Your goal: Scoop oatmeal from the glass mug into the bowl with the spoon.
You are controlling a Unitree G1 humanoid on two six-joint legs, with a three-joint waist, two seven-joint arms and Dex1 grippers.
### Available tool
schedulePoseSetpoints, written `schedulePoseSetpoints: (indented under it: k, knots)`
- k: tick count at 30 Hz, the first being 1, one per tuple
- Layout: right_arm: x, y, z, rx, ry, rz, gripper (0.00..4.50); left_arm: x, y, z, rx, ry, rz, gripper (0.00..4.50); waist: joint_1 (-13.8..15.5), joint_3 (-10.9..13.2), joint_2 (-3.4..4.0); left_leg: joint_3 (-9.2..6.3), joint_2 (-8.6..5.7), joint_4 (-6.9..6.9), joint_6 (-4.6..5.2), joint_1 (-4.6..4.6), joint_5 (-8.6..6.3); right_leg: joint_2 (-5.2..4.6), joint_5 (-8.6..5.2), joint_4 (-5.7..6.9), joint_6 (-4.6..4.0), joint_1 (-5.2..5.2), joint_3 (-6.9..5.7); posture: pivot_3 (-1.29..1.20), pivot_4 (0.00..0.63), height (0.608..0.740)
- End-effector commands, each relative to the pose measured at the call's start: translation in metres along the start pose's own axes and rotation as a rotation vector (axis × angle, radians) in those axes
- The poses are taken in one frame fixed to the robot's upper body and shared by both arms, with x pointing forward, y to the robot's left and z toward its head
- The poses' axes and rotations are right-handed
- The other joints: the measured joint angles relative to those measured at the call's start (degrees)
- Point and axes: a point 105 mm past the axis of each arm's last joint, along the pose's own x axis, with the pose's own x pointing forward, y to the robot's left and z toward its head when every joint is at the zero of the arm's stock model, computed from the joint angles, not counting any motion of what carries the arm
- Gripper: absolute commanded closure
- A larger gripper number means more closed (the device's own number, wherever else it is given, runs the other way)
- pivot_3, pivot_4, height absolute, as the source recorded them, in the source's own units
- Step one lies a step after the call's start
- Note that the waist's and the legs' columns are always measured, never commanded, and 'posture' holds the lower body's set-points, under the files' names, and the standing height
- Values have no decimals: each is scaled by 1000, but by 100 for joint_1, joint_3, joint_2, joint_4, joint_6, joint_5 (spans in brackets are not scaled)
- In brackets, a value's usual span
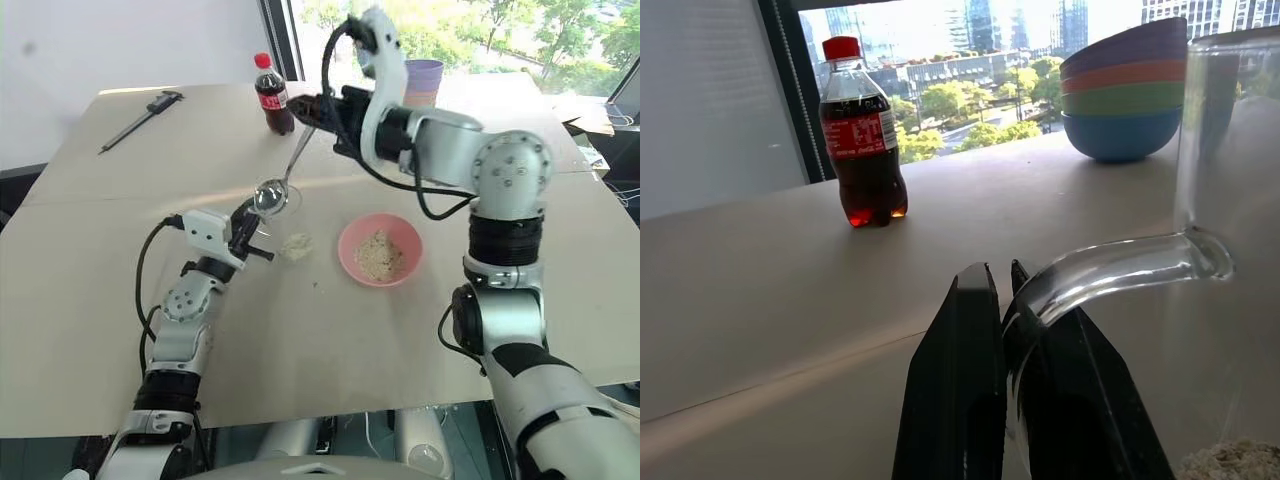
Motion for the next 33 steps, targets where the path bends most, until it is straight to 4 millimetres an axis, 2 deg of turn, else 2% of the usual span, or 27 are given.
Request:
schedulePoseSetpoints:
  k: [1,6,7,8,10,11,12,13,18,20,21,23,24,33]
  knots:
    - [4,2,1,-83,-14,3,4500,-6,-4,-7,8,37,-2,4466,-3,0,0,0,0,0,-7,0,4,0,0,-1,0,0,0,0,150,740]
    - [13,1,-9,-120,7,3,4500,-11,-2,-7,8,44,18,4466,-16,0,0,0,0,0,-12,0,7,0,0,-1,0,0,0,0,150,740]
    - [14,1,-10,-127,10,8,3748,-11,-2,-7,8,45,20,4500,-18,0,0,0,0,0,-12,0,7,0,0,0,0,0,0,0,150,740]
    - [15,2,-10,-127,4,18,3421,-12,-2,-7,7,46,21,4500,-18,0,0,-1,1,0,-12,1,7,0,0,0,0,0,0,0,150,740]
    - [15,4,-2,-136,-36,32,2450,-13,-2,-7,5,47,23,4500,-21,0,0,-1,1,0,-12,1,7,0,0,0,0,0,0,0,150,740]
    - [15,5,2,-143,-57,33,1776,-13,-2,-8,5,47,23,4500,-21,0,0,-1,1,0,-12,1,7,1,0,0,0,-1,0,0,150,740]
    - [14,4,8,-147,-81,34,1497,-13,-2,-8,2,47,25,4500,-21,0,0,-1,1,0,-12,2,7,0,0,0,0,0,0,0,150,740]
    - [13,3,13,-149,-105,31,996,-14,-1,-8,1,47,26,4500,-21,0,0,-1,1,0,-12,2,7,1,0,0,0,0,0,0,150,740]
    - [7,-5,24,-150,-165,9,996,-15,0,-7,-1,44,26,4500,-22,0,0,-1,0,0,-13,2,7,0,0,0,0,0,0,0,150,740]
    - [5,-7,24,-149,-170,4,958,-15,1,-7,9,42,29,3652,-28,0,1,-1,1,-1,-13,3,7,0,0,0,0,-1,1,0,150,740]
    - [4,-8,24,-147,-171,0,958,-15,2,-6,17,42,35,3552,-34,0,1,-1,1,-1,-13,3,7,0,0,0,0,-1,2,0,150,740]
    - [3,-10,23,-148,-172,-7,958,-15,5,-6,36,42,52,2718,-35,0,1,0,1,-1,-13,2,7,1,0,0,0,-2,2,0,150,740]
    - [2,-10,24,-148,-173,-9,958,-16,7,-6,37,43,58,2456,-30,0,1,-1,1,-1,-13,2,7,0,0,0,0,-3,2,0,150,740]
    - [-12,-13,24,-159,-188,-12,958,-33,6,9,51,30,30,2456,-31,1,1,-1,4,-4,-13,0,6,-2,0,-3,0,-4,4,0,150,740]
